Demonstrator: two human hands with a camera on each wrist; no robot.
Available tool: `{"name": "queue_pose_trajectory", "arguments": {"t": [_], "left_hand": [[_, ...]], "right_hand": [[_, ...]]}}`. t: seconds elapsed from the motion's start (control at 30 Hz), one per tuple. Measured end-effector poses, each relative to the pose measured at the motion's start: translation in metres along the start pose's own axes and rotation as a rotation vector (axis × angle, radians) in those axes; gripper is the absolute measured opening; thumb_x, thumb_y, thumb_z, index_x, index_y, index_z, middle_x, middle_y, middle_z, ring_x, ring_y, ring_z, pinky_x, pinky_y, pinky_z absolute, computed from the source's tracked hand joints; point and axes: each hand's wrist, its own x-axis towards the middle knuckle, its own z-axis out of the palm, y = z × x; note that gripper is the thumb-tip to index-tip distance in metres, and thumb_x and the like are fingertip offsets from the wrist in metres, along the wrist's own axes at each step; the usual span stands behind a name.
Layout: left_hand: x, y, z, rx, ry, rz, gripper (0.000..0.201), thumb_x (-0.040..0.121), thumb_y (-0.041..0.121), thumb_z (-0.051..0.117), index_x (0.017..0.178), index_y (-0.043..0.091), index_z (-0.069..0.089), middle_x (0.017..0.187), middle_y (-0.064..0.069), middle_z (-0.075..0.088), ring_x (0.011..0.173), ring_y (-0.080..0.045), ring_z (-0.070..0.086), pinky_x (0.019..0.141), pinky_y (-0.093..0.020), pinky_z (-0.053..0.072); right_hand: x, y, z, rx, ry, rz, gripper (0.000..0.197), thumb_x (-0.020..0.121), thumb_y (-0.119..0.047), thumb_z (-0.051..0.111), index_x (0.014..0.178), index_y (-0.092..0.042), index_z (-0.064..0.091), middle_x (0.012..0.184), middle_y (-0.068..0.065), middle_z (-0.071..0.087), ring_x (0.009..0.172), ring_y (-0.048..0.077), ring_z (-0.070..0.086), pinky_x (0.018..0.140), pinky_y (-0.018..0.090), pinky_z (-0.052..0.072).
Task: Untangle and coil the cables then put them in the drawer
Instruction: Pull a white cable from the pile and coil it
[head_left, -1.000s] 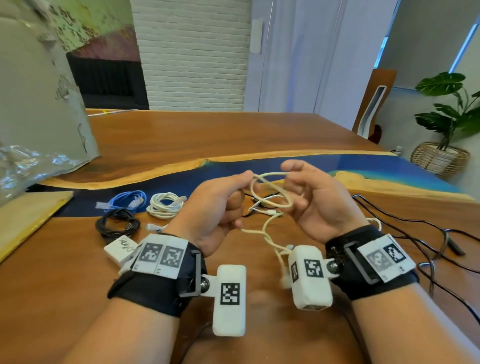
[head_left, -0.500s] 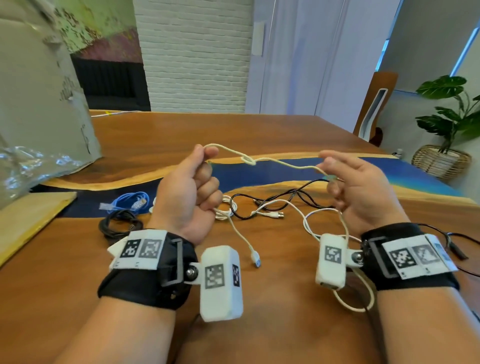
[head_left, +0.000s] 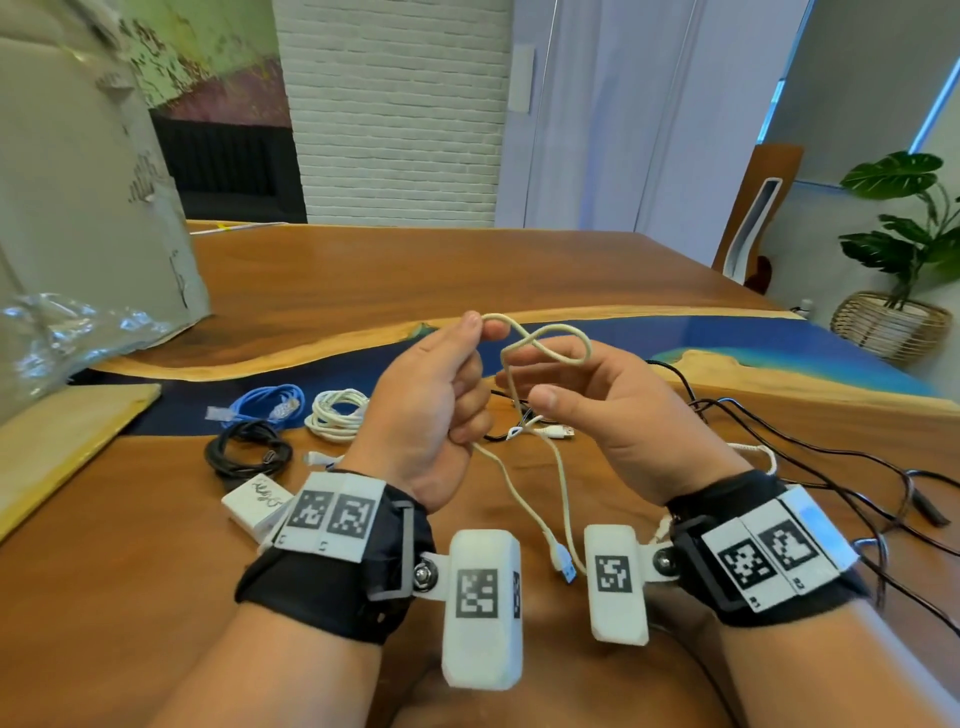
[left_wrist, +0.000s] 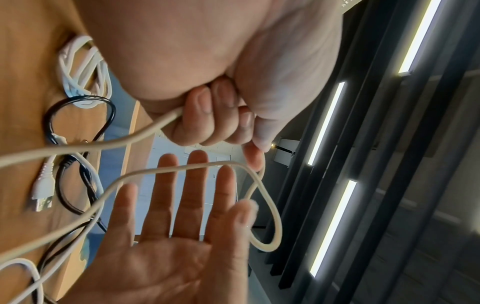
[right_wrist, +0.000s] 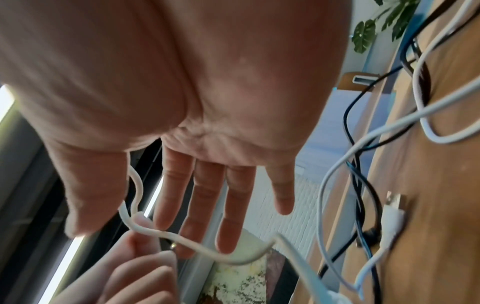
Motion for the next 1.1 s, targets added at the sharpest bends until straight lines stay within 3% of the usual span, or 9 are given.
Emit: {"name": "queue_pose_trajectory", "arguments": {"t": [0.13,0.3,0.4,0.47,0.67,0.77,0.87,1.0,1.1], "left_hand": [[-0.001,-0.004,0.001,0.082,0.02,0.004,0.03,0.106,0.029,0.051,0.086,0.015,0.068,0.057,0.004,0.025,0.041,-0.007,0.018,0.04,-0.022,0.015],[0.004,0.001,-0.008,0.031,0.181,0.031,0.026,0.105,0.029,0.053,0.087,0.016,0.065,0.057,0.006,0.024,0.044,-0.009,0.016,0.041,-0.023,0.014],[0.006,0.011,-0.018,-0.118,0.229,0.029,0.029,0.106,0.032,0.051,0.084,0.017,0.065,0.057,0.007,0.022,0.044,-0.009,0.015,0.041,-0.023,0.015],[0.004,0.014,-0.017,-0.167,0.176,0.028,0.03,0.105,0.031,0.05,0.083,0.017,0.064,0.057,0.007,0.021,0.043,-0.008,0.015,0.04,-0.023,0.015],[-0.002,0.012,-0.001,-0.14,-0.063,-0.009,0.031,0.104,0.03,0.044,0.1,0.012,0.069,0.057,0.006,0.025,0.044,-0.008,0.016,0.043,-0.024,0.015],[-0.004,0.014,-0.001,-0.161,-0.103,-0.016,0.032,0.104,0.027,0.042,0.112,0.009,0.068,0.056,0.006,0.026,0.043,-0.008,0.016,0.044,-0.024,0.015],[-0.004,0.013,-0.001,-0.096,-0.051,-0.008,0.032,0.106,0.026,0.044,0.117,0.009,0.069,0.055,0.006,0.024,0.043,-0.008,0.017,0.042,-0.023,0.016],[-0.003,0.006,0.001,0.083,-0.032,-0.039,0.03,0.105,0.024,0.05,0.113,0.01,0.074,0.052,0.007,0.028,0.043,-0.008,0.019,0.044,-0.025,0.013],[-0.007,0.0,0.005,0.203,-0.139,-0.123,0.026,0.103,0.023,0.054,0.102,0.011,0.077,0.052,0.006,0.024,0.043,-0.008,0.016,0.043,-0.025,0.01]], "right_hand": [[0.001,0.001,0.008,0.111,-0.009,-0.025,0.034,0.073,-0.041,0.088,0.094,-0.017,0.076,0.091,0.012,0.074,0.097,0.031,0.07,0.092,0.039,0.056],[0.0,-0.009,0.006,0.172,0.172,-0.05,0.015,0.071,-0.03,0.081,0.073,-0.016,0.076,0.062,0.008,0.066,0.059,0.022,0.067,0.09,0.062,0.057],[-0.001,-0.017,-0.016,0.168,0.402,-0.041,0.02,0.085,-0.032,0.071,0.082,-0.014,0.078,0.065,0.003,0.061,0.046,0.017,0.057,0.06,0.041,0.056],[-0.002,-0.016,-0.032,-0.007,0.519,-0.018,0.023,0.098,-0.03,0.064,0.089,-0.015,0.079,0.064,0.001,0.057,0.042,0.011,0.045,0.045,0.027,0.041],[0.0,-0.004,-0.043,-0.493,0.444,0.224,0.031,0.106,-0.014,0.05,0.112,-0.031,0.076,0.063,-0.006,0.062,0.046,0.004,0.042,0.044,0.016,0.038],[-0.002,-0.007,-0.034,-0.677,0.29,0.284,0.033,0.103,-0.013,0.055,0.102,-0.037,0.077,0.07,-0.012,0.072,0.054,-0.007,0.055,0.06,0.02,0.045],[-0.003,-0.011,-0.021,-0.772,0.191,0.297,0.029,0.097,-0.022,0.069,0.118,-0.042,0.071,0.106,-0.018,0.074,0.1,-0.005,0.064,0.094,0.033,0.053],[-0.004,-0.017,-0.009,-0.949,0.123,0.094,0.099,0.083,-0.037,0.082,0.155,-0.057,0.018,0.159,-0.02,0.037,0.147,0.007,0.032,0.122,0.044,0.026],[-0.005,-0.019,-0.002,-0.942,-0.004,-0.009,0.094,0.089,-0.032,0.076,0.157,-0.055,0.015,0.159,-0.03,0.029,0.155,0.004,0.018,0.128,0.052,-0.002]]}}
